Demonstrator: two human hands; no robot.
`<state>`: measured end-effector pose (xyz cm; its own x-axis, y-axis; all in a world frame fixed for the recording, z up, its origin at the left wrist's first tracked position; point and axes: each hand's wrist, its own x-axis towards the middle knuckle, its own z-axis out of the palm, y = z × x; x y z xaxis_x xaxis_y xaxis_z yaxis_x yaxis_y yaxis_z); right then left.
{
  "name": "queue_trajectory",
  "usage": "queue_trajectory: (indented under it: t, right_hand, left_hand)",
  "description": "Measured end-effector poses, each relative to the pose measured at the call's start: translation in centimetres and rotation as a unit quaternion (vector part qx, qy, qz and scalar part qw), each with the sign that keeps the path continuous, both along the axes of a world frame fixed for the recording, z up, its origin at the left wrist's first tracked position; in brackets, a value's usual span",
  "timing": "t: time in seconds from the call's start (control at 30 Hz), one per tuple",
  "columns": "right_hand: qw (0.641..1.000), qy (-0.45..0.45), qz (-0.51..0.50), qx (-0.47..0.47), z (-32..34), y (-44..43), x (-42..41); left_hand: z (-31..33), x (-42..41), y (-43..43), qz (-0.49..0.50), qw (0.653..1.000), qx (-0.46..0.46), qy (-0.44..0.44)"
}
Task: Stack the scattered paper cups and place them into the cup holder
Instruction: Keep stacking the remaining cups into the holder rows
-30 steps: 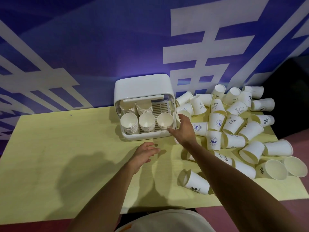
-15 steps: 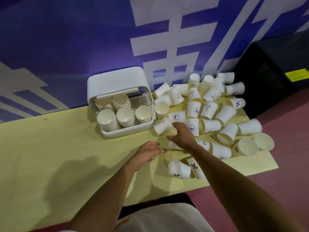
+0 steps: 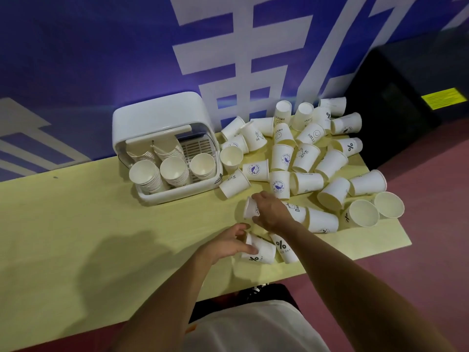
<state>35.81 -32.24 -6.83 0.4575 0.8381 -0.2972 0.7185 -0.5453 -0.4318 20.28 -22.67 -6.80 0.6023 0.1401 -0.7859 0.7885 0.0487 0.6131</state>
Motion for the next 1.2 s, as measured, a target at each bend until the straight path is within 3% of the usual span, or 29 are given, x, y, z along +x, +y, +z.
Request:
queue_trajectory:
  t: [0.13, 0.77, 1.2]
  right_hand:
    - [1.0, -0.008, 0.009, -0.001, -0.5, 0.1, 0.0]
    - [1.0, 0.003, -0.009, 0.013, -1.5, 0.2, -0.3]
    - [0.961, 0.147, -0.133, 0.193, 3.2, 6.0, -0.1]
  left_hand:
    - [-0.4, -0.1, -0.4, -0.039, 0.999, 0.025, 0.008]
    - [-0.8, -0.4, 0.0, -0.033, 0.998, 0.047, -0.003]
    - [0.7, -3.3, 4.5, 0.19, 0.978, 0.068, -0.049]
